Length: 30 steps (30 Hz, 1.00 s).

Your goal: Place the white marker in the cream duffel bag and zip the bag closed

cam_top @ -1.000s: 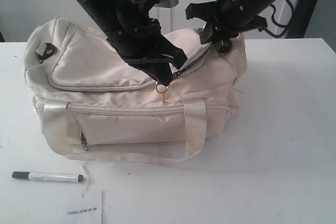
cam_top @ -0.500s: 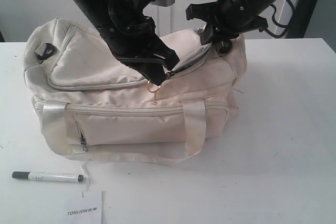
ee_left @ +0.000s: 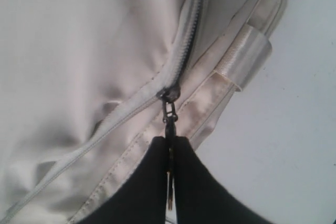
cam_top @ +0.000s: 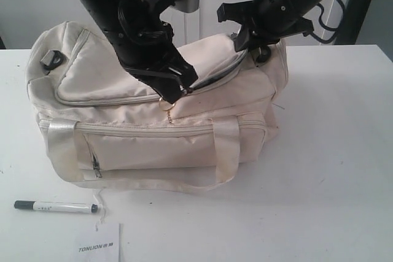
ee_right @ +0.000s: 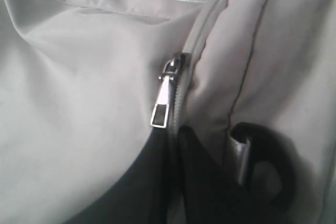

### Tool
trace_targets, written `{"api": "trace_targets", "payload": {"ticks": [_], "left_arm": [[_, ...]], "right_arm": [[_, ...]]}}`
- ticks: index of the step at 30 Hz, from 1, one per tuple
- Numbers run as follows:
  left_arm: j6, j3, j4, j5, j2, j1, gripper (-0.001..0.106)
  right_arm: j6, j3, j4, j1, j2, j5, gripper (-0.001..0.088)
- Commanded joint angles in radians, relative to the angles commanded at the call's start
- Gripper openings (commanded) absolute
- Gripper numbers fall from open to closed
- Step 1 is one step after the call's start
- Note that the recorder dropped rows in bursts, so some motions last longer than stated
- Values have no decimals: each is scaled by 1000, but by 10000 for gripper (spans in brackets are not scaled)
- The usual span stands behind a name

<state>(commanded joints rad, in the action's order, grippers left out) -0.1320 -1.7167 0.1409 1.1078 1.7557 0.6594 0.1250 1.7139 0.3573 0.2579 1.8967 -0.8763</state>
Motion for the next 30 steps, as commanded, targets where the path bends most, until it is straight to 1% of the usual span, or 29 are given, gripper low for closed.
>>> {"api": "trace_targets", "payload": {"ticks": [5,7,9,11,14,15,16,17,19,20,22,23,25,27,29,30], "left_arm": [[0,0,0,0,0,0,0],[0,0,0,0,0,0,0],[0,0,0,-5,0,0,0],[0,0,0,-21,0,0,0],[-2,0,0,-53,0,0,0],[-2,0,0,-68,0,0,0],[-2,0,0,-78,0,0,0],[-2,0,0,-89,0,0,0],[-5,0,0,-99,0,0,0],[-10,0,0,-101,0,0,0],[-33,0,0,-101,0,0,0],[-40,0,0,-101,0,0,0],[-52,0,0,-98,0,0,0],[-52,0,0,-98,0,0,0],[-52,0,0,-98,0,0,0],[-52,0,0,-98,0,0,0]], "right_arm": [[0,0,0,0,0,0,1],[2,0,0,0,-2,-2,25],[10,0,4,0,-7,-4,117],[31,0,6,0,-15,-6,273],[37,6,8,0,-28,-21,547],[37,14,-1,0,-37,-39,619],[37,21,-17,0,-46,-51,658],[37,30,-30,0,-61,-64,664],[40,41,-48,0,-99,-99,648],[74,41,-48,0,-121,-125,635],[199,41,-48,0,-163,-195,606],[305,41,-48,0,-188,-261,583],[473,39,-48,0,-216,-344,545],[686,18,-11,0,-252,-345,512],[781,-34,58,-19,-294,-345,504],[797,-61,87,-28,-309,-345,504]]}}
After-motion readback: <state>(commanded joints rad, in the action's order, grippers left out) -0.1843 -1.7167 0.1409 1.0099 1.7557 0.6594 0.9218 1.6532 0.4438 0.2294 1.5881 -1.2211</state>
